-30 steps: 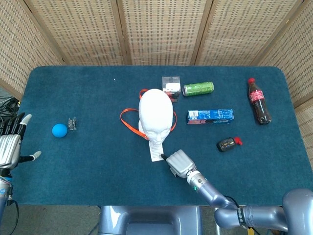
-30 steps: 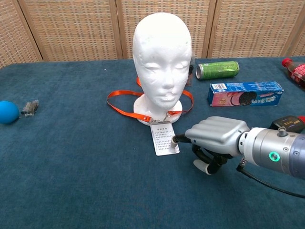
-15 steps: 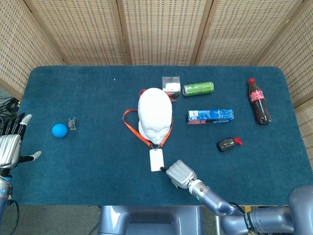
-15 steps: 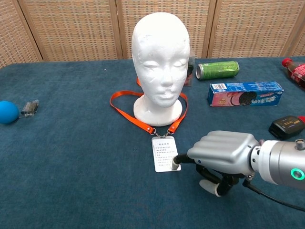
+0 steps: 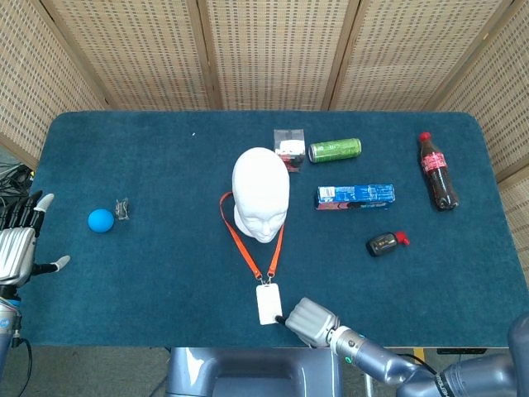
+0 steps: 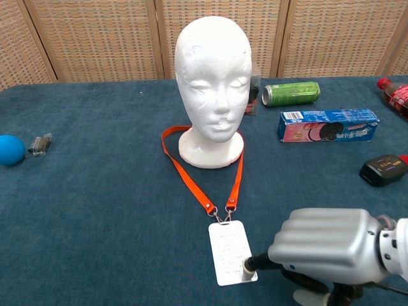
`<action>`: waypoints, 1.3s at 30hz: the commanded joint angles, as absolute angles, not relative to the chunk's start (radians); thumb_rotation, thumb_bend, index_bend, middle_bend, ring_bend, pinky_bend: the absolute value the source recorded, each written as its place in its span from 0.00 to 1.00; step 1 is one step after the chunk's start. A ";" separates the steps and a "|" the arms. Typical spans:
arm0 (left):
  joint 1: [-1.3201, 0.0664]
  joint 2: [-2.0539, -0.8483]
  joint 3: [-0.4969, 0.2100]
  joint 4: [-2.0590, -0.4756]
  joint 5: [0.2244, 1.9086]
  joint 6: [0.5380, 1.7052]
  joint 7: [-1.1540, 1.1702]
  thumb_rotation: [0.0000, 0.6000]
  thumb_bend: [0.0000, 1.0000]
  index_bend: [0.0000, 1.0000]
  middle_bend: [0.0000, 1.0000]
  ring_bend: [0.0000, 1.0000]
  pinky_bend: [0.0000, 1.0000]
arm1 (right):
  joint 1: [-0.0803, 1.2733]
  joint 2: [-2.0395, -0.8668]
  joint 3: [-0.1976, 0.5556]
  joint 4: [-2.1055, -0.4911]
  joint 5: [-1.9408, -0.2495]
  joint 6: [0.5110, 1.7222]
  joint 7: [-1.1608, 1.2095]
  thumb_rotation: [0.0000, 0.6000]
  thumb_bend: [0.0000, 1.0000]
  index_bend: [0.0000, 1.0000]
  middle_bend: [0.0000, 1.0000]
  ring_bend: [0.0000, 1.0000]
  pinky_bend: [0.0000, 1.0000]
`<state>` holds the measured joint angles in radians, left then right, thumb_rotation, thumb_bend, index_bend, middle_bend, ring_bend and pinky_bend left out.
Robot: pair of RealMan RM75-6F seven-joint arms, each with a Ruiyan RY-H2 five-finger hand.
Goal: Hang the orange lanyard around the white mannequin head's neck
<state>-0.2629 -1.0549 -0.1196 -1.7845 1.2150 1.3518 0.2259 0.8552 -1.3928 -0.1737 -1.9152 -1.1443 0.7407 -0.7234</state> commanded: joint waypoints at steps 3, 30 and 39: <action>-0.262 -1.059 -0.119 -1.785 1.216 1.352 0.234 1.00 0.00 0.00 0.00 0.00 0.00 | 0.852 -1.336 -0.208 -1.946 -1.276 0.712 -0.649 1.00 0.74 0.28 0.79 0.72 0.93; -0.179 -1.085 -0.071 -1.791 1.338 1.479 0.243 1.00 0.00 0.00 0.00 0.00 0.00 | 0.448 -1.081 -0.075 -1.505 -1.584 1.537 -0.021 1.00 0.14 0.01 0.05 0.00 0.04; -0.149 -1.079 -0.063 -1.741 1.359 1.507 0.218 1.00 0.00 0.00 0.00 0.00 0.00 | 0.323 -1.109 -0.019 -1.559 -1.388 1.551 -0.017 1.00 0.00 0.00 0.00 0.00 0.00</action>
